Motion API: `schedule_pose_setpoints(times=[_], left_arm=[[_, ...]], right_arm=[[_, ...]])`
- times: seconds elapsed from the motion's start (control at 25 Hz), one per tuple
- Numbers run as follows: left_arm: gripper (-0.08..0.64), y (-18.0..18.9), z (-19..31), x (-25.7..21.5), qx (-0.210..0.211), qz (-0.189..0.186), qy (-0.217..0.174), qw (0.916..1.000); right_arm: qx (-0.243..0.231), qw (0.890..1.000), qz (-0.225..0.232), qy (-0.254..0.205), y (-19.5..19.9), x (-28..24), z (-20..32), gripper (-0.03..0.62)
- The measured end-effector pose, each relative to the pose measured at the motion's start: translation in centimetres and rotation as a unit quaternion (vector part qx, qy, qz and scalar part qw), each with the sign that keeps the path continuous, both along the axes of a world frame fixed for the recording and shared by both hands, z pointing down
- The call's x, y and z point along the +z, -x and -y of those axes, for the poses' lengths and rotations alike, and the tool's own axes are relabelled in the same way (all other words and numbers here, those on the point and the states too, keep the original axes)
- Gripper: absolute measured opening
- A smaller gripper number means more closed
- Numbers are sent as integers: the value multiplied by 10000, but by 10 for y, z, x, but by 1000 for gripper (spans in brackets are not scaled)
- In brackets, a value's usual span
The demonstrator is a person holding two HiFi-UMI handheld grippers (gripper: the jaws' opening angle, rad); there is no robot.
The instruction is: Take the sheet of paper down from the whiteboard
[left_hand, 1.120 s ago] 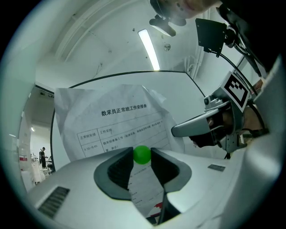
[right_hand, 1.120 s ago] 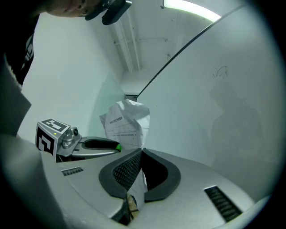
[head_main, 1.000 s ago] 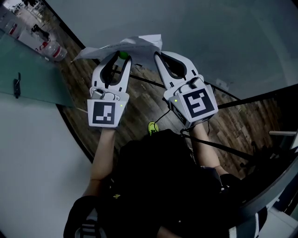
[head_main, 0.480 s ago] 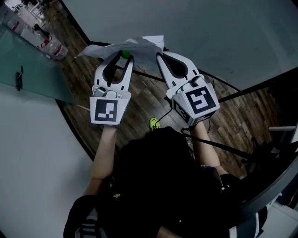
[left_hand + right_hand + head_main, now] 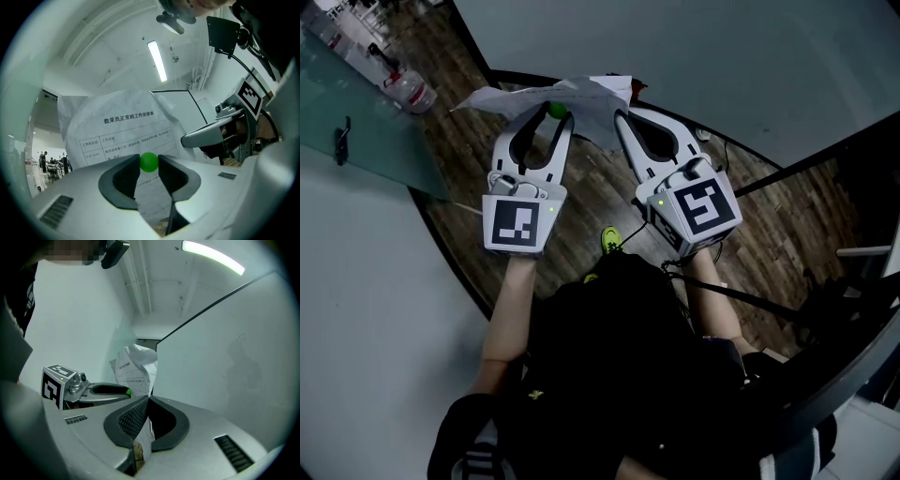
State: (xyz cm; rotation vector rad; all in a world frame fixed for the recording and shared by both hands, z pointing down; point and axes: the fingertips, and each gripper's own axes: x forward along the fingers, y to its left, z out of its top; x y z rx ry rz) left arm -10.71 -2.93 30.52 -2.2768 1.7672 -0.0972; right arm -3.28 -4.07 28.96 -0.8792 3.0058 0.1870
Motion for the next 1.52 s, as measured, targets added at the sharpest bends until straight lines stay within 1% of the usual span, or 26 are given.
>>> schedule_pose_setpoints(times=[0.08, 0.24, 0.6, 0.88, 1.04, 1.2, 1.36, 1.52], left_arm=[[118, -1, -1, -3, 18, -9, 37, 10000], [119, -2, -7, -4, 34, -7, 147, 9999], [120, -5, -15, -6, 182, -42, 208, 9996], [120, -15, -28, -6, 168, -21, 154, 9997], [120, -27, -41, -7, 142, -45, 133, 9998], [120, -29, -44, -11, 121, -31, 142, 9998], [120, -43, -67, 0, 134, -16, 77, 9999], [120, -45, -75, -1, 121, -34, 71, 9999]], right_arm=[[5, 10000, 36, 8, 0, -4, -2, 25], [38, 9999, -70, 111, -2, -5, -9, 25], [118, 9995, -96, 261, -3, -7, -22, 25], [-8, 9995, 71, 316, -13, -2, -36, 25], [-127, 9988, 128, 448, -21, 1, -50, 25], [-204, 9990, 191, 343, -21, -7, -55, 25], [-207, 9993, 153, 262, -33, 4, -79, 23], [-222, 9993, 136, 279, -34, 3, -89, 21]])
